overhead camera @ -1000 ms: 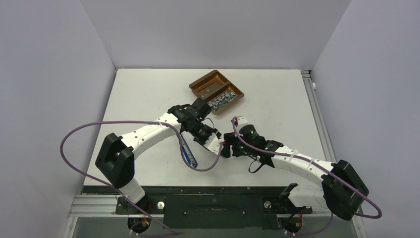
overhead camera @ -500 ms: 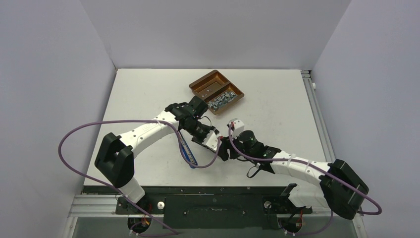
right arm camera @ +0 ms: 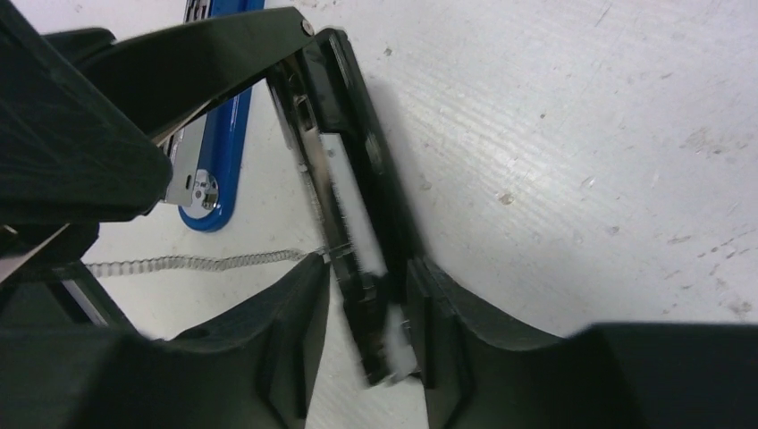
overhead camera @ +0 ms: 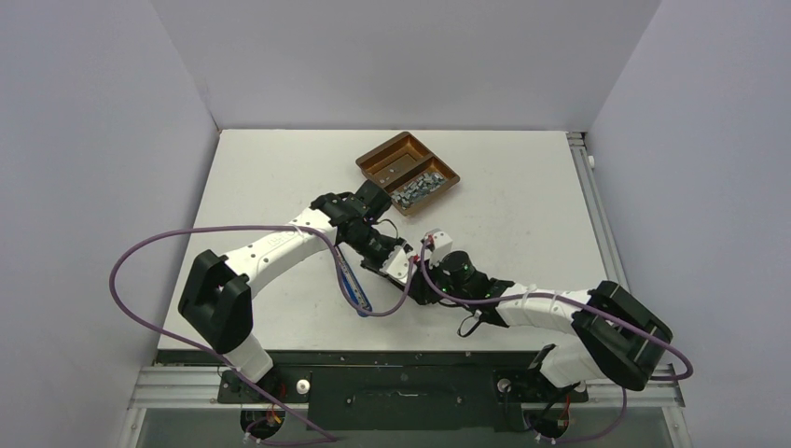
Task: Load the staples into the stapler
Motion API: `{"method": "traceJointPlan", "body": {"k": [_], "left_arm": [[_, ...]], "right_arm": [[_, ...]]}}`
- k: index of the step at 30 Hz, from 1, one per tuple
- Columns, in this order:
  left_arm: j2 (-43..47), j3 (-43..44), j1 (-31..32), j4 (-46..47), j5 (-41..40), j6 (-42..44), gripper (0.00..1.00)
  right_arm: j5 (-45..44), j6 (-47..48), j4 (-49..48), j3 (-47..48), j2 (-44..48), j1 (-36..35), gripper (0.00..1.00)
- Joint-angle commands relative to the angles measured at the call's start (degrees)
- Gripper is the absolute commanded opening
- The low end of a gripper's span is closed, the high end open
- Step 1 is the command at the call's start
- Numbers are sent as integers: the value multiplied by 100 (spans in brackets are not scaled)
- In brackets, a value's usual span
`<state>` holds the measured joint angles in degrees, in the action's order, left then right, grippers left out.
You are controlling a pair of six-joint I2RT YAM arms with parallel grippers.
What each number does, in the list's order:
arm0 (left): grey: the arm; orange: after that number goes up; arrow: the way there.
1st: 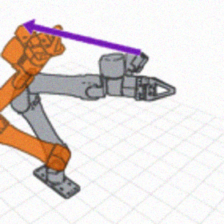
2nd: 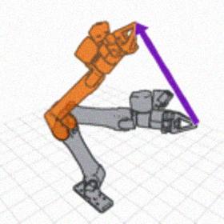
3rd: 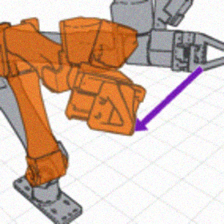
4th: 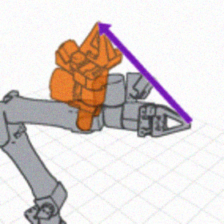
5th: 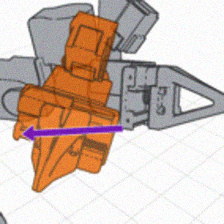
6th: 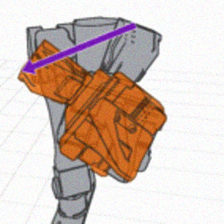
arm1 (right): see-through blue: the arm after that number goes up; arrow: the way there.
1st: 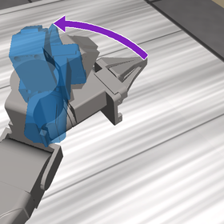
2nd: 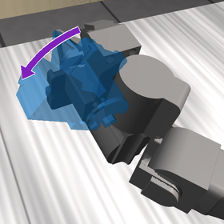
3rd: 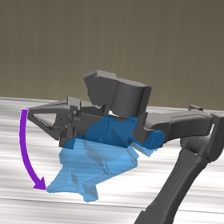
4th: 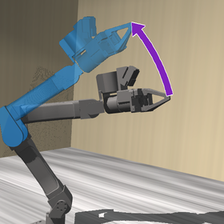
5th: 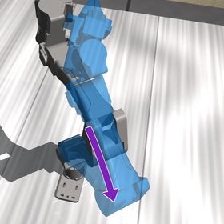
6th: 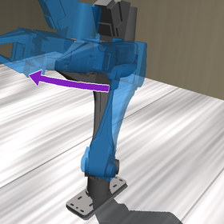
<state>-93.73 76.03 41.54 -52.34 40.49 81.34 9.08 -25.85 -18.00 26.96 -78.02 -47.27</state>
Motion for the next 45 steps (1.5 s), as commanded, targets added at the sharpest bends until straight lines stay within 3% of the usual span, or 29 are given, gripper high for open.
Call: {"method": "traceJointPlan", "body": {"k": [1,3,13,20,27,39,45], "left_arm": [[341,231,9,572,379,-214,6],[369,198,-41,748,370,-299,5],[411,116,-319,1471,304,-566,4],[633,-656,-497,3188,112,-1061,6],[282,-225,-1056,3185,22,-1642,6],[-134,-8,-1750,3082,-206,-1892,8],[-744,742,-2000,1997,-300,-1960,9]], "right_arm": [[-385,-237,-442,-109,-134,-166,28],[-664,-361,-405,-211,-131,-252,21],[-1439,-652,-247,-704,69,-667,18],[-1495,-782,-112,-833,144,-750,15],[-1595,-888,52,-838,217,-847,14],[-1534,-986,36,-676,-70,-1038,11],[-1380,-1075,-146,-727,-97,-1047,11]]}}
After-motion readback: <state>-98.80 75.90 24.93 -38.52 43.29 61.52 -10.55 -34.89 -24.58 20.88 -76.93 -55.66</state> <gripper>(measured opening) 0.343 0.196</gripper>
